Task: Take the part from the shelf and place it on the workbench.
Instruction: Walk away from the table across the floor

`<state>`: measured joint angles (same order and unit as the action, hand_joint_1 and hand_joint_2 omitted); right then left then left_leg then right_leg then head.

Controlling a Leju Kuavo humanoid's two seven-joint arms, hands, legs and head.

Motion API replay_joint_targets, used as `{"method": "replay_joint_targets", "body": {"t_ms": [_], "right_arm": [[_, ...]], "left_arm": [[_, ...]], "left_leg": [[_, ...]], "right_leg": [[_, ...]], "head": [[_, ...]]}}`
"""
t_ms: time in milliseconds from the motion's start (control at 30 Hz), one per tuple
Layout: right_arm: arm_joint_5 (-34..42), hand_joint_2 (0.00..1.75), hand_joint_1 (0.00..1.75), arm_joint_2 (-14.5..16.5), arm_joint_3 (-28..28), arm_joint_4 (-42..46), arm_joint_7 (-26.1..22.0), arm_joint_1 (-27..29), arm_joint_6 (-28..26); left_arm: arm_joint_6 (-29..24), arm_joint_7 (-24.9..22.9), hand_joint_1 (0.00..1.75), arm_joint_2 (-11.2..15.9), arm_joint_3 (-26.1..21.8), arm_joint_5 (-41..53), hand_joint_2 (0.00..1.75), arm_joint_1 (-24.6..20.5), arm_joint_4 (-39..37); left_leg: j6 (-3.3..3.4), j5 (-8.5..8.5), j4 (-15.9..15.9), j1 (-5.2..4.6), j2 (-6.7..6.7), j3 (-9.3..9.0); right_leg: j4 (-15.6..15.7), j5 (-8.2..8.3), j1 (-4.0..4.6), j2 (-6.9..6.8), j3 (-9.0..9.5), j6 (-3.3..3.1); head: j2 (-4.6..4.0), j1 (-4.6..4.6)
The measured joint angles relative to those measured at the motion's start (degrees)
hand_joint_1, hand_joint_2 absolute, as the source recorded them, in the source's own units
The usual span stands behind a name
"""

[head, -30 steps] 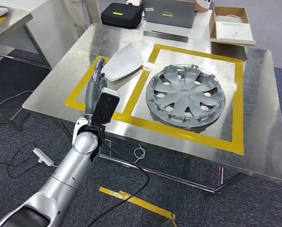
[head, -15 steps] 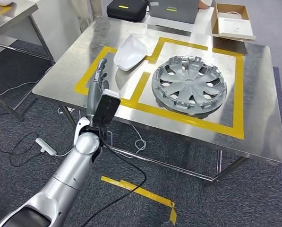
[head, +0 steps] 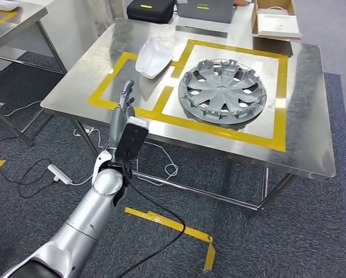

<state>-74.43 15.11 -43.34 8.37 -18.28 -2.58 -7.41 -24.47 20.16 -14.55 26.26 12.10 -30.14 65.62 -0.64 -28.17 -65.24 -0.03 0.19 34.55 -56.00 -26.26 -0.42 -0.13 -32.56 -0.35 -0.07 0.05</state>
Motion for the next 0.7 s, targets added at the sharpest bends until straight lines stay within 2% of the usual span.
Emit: {"method": "replay_joint_targets", "body": {"t_ms": [33,67,100,167,200,267,333,367,400,433,500,567,600,700], "right_arm": [[0.6,0.00,0.00,0.0,0.0,0.0,-0.1,0.0,-0.3],[1.4,0.00,0.00,0.1,-0.1,0.0,-0.2,0.1,-0.8],[2.2,0.00,0.00,0.1,-0.3,0.0,-0.4,0.2,-1.3],[3.6,0.00,0.00,0.1,-1.0,0.0,-0.8,0.4,-2.2],[4.2,0.00,0.00,0.2,-1.4,0.0,-1.0,0.5,-2.6],[5.0,0.00,0.00,0.2,-2.1,-0.1,-1.4,0.7,-3.3],[5.6,0.00,0.00,0.2,-2.7,-0.2,-1.7,0.8,-3.9],[5.9,0.00,0.00,0.2,-2.9,-0.3,-1.9,0.9,-4.1],[6.1,0.00,0.00,0.2,-3.1,-0.4,-1.9,1.1,-4.2],[6.3,0.00,0.00,0.2,-3.3,-0.4,-2.0,1.2,-4.4],[6.4,0.00,0.00,0.2,-3.7,-0.5,-2.1,1.3,-4.7],[6.5,0.00,0.00,0.2,-4.0,-0.6,-2.2,1.4,-4.9],[6.5,0.00,0.00,0.2,-4.0,-0.6,-2.3,1.4,-4.9],[6.7,0.00,0.00,0.2,-4.3,-0.8,-2.4,1.7,-5.1]], "left_arm": [[0.6,0.3,0.00,-0.1,0.3,-1.4,0.00,1.1,0.5],[1.2,0.9,0.00,-0.3,0.6,-3.3,0.00,2.9,1.2],[1.7,1.8,0.00,-0.5,0.9,-5.4,0.00,5.2,1.9],[2.0,3.8,0.00,-0.9,1.9,-9.2,0.00,10.7,3.2],[1.9,4.7,0.00,-1.0,2.4,-10.6,0.00,13.3,3.8],[1.8,5.5,0.00,-0.9,3.5,-13.3,0.00,17.1,4.9],[1.8,5.5,0.00,-0.6,4.4,-15.8,0.00,19.6,5.6],[1.8,5.5,0.00,-0.4,4.7,-16.8,0.00,20.7,5.7],[1.7,5.5,0.00,-0.3,5.1,-17.6,0.00,21.6,5.8],[1.7,5.5,0.00,-0.1,5.4,-18.1,0.00,22.4,5.9],[1.7,5.5,0.00,0.1,5.8,-18.7,0.00,23.2,6.1],[1.6,5.6,0.00,0.2,6.0,-18.7,0.00,23.3,6.2],[1.4,5.7,0.00,0.2,6.1,-18.7,0.00,23.4,6.2],[1.0,5.9,0.00,0.5,6.2,-18.7,0.00,23.8,6.2]], "left_leg": [[0.36,0.42,3.9,-0.11,0.00,-2.55],[0.69,0.38,6.8,-0.23,-0.01,-4.30],[0.98,0.01,8.4,-0.34,-0.01,-5.23],[1.52,-0.15,9.2,-0.28,0.02,-5.31],[1.89,-0.06,9.5,-0.14,0.05,-5.21],[2.56,0.45,9.7,0.11,0.12,-4.82],[2.87,0.77,9.7,-0.05,0.19,-4.33],[2.92,0.90,9.7,-0.15,0.24,-4.15],[2.92,1.00,9.6,-0.25,0.29,-4.01],[2.90,1.07,9.6,-0.34,0.33,-3.95],[2.84,1.14,9.6,-0.46,0.35,-3.96],[2.53,1.20,9.3,-0.74,0.34,-3.75],[2.28,1.29,9.2,-0.84,0.36,-3.54],[1.43,1.22,8.8,-0.87,0.47,-3.03]], "right_leg": [[-0.1,0.16,0.07,0.04,-0.21,0.19],[-0.2,0.33,0.12,0.07,-0.35,0.43],[-0.3,0.49,0.16,0.10,-0.49,0.70],[-0.4,0.70,0.19,0.14,-0.81,1.32],[-0.9,0.24,0.20,0.13,-1.23,1.62],[-5.0,-2.67,0.17,0.12,-3.26,2.13],[-12.8,-6.74,0.09,0.10,-6.57,2.45],[-16.1,-7.93,0.07,0.10,-7.84,2.52],[-17.5,-8.10,0.07,0.08,-8.19,2.52],[-16.6,-7.21,0.07,0.07,-7.42,2.43],[-9.2,-3.62,0.11,-0.01,-3.06,2.01],[-2.2,-1.67,0.25,-0.12,0.96,1.54],[-0.7,-1.57,0.34,-0.11,1.73,1.34],[-0.1,-1.38,0.23,0.07,1.68,0.65]], "head": [[0.00,0.03],[0.00,0.04],[0.00,0.04],[0.00,0.04],[0.00,0.07],[0.00,0.41],[0.00,0.75],[0.00,0.77],[0.00,0.77],[0.00,0.77],[0.00,0.77],[0.00,0.74],[0.00,0.72],[0.00,0.65]]}}
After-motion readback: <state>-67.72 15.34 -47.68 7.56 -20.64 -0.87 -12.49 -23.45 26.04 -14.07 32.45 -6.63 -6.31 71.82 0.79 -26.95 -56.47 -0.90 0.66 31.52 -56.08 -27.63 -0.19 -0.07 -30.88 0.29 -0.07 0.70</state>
